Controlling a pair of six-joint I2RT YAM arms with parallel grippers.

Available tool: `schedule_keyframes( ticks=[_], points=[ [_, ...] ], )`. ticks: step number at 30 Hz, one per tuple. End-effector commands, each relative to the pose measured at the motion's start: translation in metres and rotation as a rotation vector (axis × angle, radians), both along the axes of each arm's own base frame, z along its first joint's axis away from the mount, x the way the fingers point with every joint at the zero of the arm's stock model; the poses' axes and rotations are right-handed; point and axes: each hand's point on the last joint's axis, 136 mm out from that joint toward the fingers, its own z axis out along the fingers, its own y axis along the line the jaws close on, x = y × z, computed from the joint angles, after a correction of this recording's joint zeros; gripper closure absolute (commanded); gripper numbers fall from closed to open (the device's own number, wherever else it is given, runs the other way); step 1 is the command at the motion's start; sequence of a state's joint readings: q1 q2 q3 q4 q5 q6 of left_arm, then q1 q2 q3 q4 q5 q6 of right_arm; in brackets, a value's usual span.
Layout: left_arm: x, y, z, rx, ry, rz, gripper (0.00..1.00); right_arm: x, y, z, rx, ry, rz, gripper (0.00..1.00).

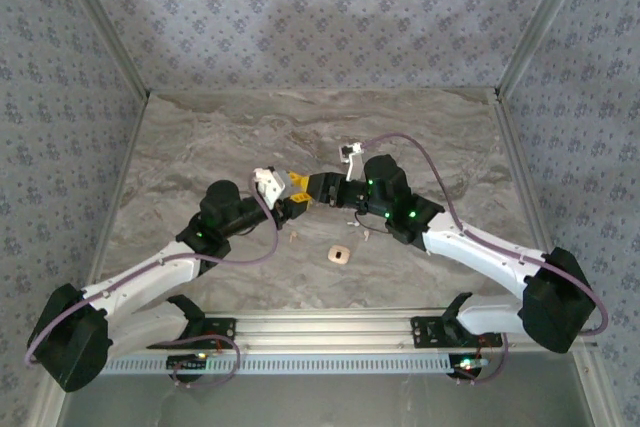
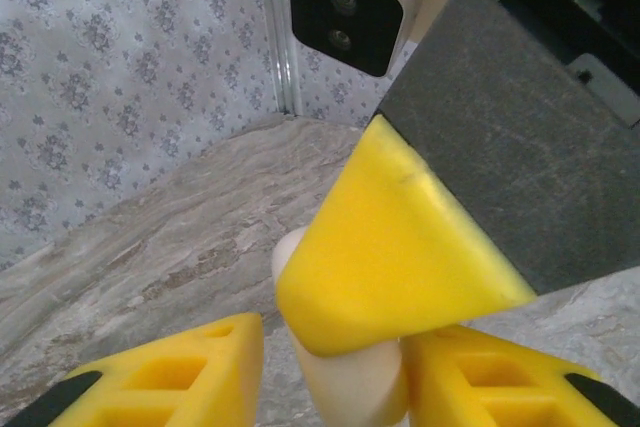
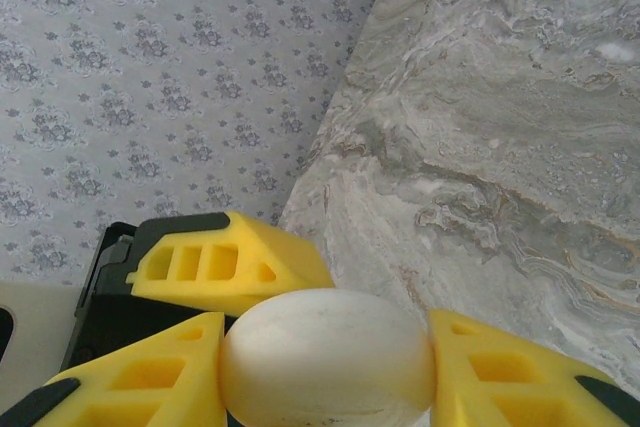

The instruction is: Insert the wireless bluetooth earbuds into the charging case

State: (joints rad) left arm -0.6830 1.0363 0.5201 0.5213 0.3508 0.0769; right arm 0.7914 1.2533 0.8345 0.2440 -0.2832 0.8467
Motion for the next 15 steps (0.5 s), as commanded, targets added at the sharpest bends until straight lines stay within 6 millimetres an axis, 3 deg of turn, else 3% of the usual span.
schedule_keyframes(
  ticks=[1,4,7,15],
  points=[
    [0.001,0.0,0.006,-0.023,-0.009,0.007,0.66,-0.005,0.008,0.015,0.038,-0.025,0.026,0.56],
    [0.001,0.0,0.005,-0.022,0.001,0.006,0.72,-0.006,0.006,0.015,0.029,-0.039,0.025,0.54],
    [0.0,-0.001,0.005,-0.025,0.004,-0.001,0.76,-0.007,-0.003,0.014,-0.015,-0.08,0.014,0.44],
    [-0.005,0.001,0.013,-0.054,0.055,-0.106,0.8,-0.008,-0.058,0.035,-0.184,-0.364,0.03,0.3]
  ],
)
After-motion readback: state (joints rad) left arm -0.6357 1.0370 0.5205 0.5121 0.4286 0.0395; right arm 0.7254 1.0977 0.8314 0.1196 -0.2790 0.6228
